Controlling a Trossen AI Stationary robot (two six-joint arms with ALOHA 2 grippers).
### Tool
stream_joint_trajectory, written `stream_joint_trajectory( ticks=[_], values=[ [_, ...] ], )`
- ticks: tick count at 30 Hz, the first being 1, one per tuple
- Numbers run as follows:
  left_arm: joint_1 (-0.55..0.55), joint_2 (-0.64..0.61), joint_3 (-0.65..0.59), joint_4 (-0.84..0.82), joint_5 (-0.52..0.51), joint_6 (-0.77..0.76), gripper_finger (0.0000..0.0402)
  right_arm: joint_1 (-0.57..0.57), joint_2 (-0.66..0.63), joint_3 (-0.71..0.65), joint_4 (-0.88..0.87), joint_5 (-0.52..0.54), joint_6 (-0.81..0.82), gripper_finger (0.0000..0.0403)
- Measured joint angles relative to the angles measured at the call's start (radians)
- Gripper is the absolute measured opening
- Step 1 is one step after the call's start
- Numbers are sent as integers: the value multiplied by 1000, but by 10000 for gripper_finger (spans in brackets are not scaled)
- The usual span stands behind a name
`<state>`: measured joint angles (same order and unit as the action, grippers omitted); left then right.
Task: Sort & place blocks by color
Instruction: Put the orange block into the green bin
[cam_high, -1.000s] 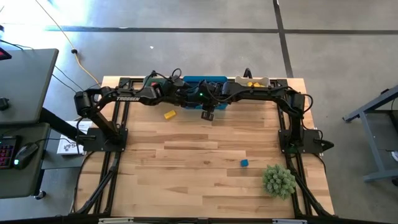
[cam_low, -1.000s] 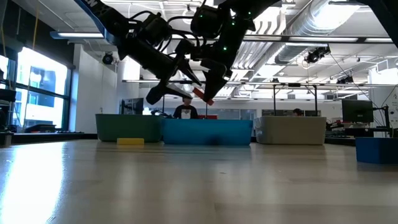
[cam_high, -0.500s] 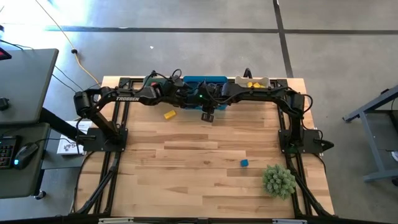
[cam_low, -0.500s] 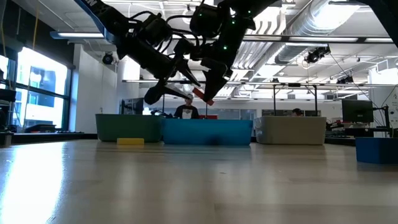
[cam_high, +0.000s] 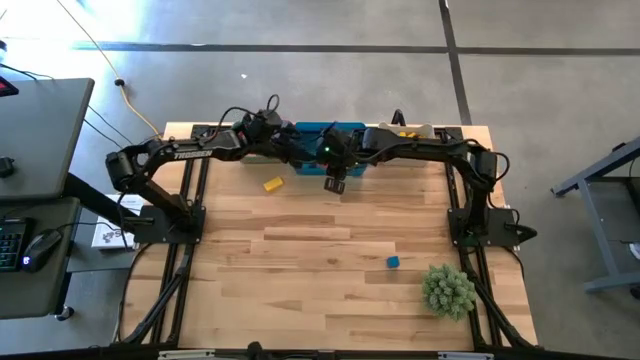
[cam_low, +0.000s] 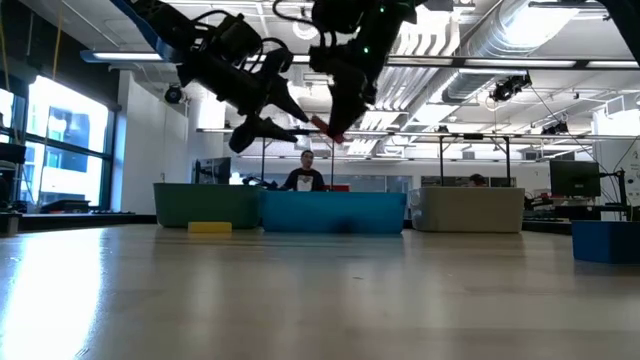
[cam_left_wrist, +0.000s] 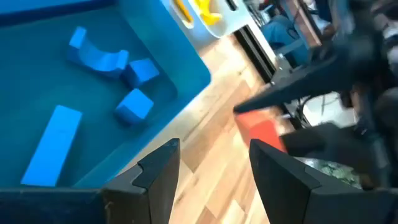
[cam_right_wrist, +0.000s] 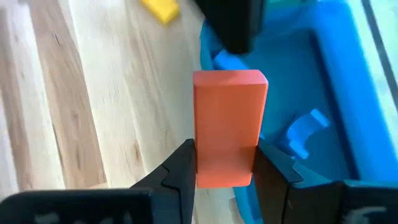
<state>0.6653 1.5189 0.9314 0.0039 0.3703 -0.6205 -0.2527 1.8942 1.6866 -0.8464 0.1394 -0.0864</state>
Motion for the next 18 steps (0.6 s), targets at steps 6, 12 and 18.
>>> stream_joint_trajectory(
  ticks=[6,12,18],
  values=[
    [60,-12,1,-8,6,29,184,-17,-2,116,-3,-1,-27,100],
    [118,-12,1,-10,11,73,184,-59,-1,204,41,-29,-59,101],
    [154,-12,2,9,161,213,184,-128,0,246,67,-169,-124,102]
  ],
)
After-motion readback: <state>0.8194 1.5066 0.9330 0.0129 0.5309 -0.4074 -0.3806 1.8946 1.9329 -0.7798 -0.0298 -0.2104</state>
